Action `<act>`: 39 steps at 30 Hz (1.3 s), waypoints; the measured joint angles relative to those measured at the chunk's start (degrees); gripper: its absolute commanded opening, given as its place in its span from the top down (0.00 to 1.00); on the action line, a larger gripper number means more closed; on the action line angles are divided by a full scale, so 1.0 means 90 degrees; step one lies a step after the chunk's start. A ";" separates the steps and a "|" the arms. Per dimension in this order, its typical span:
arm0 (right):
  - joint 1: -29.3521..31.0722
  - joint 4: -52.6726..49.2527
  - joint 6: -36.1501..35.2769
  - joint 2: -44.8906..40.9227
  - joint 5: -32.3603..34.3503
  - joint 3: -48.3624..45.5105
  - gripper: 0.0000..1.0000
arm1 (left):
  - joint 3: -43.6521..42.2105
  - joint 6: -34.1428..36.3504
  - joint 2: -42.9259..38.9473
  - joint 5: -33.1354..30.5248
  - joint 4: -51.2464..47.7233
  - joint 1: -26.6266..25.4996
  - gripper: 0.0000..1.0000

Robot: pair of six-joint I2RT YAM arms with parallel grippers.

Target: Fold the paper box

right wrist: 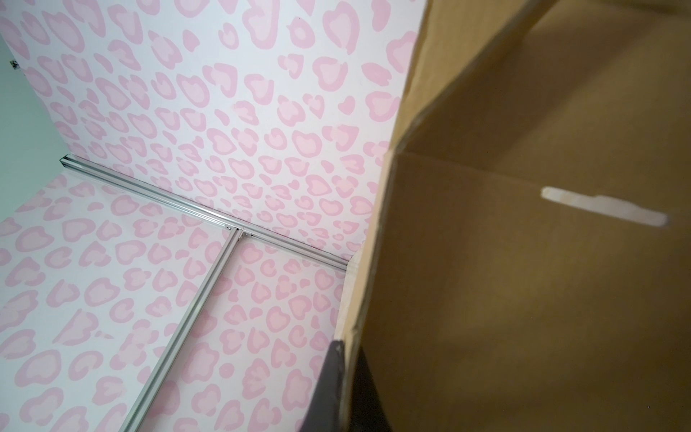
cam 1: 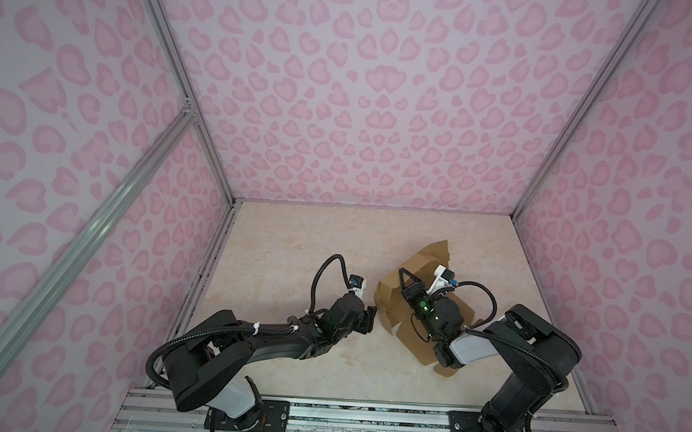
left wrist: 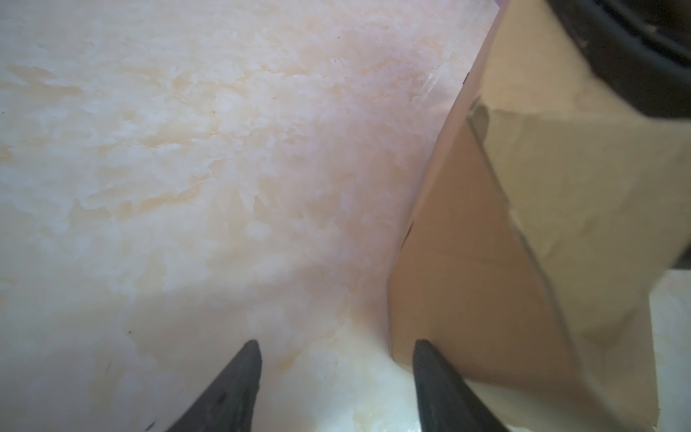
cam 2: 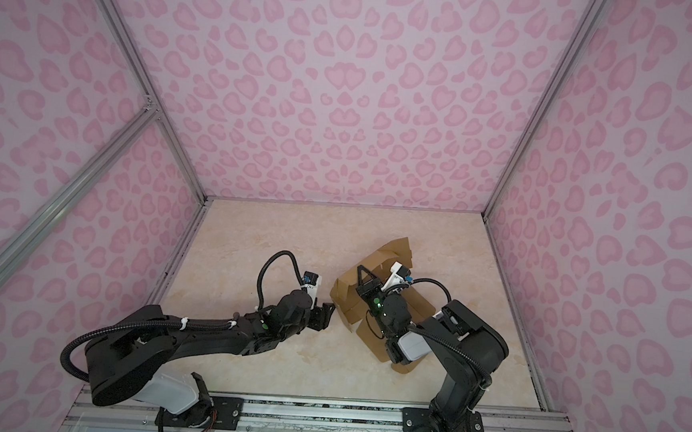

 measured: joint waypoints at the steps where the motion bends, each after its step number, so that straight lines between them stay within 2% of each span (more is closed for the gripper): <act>1: 0.0000 0.0000 -0.0005 -0.0024 0.0005 -0.0007 0.94 | 0.0000 -0.0024 -0.0039 0.0007 0.0007 -0.0007 0.32; 10: 0.0068 -0.0160 -0.0121 -0.0199 0.0080 -0.0032 0.94 | 0.0090 -0.0172 -0.0085 0.0044 0.0053 -0.0039 0.32; 23: 0.0095 -0.0187 -0.0141 -0.0272 0.0134 -0.0119 0.94 | 0.0199 -0.0481 0.0248 0.0175 0.0505 -0.0447 0.31; 39: 0.0163 -0.0253 -0.0153 -0.0474 0.0194 -0.0265 0.94 | 0.0245 -0.0432 0.0741 -0.0114 0.1022 -0.0612 0.34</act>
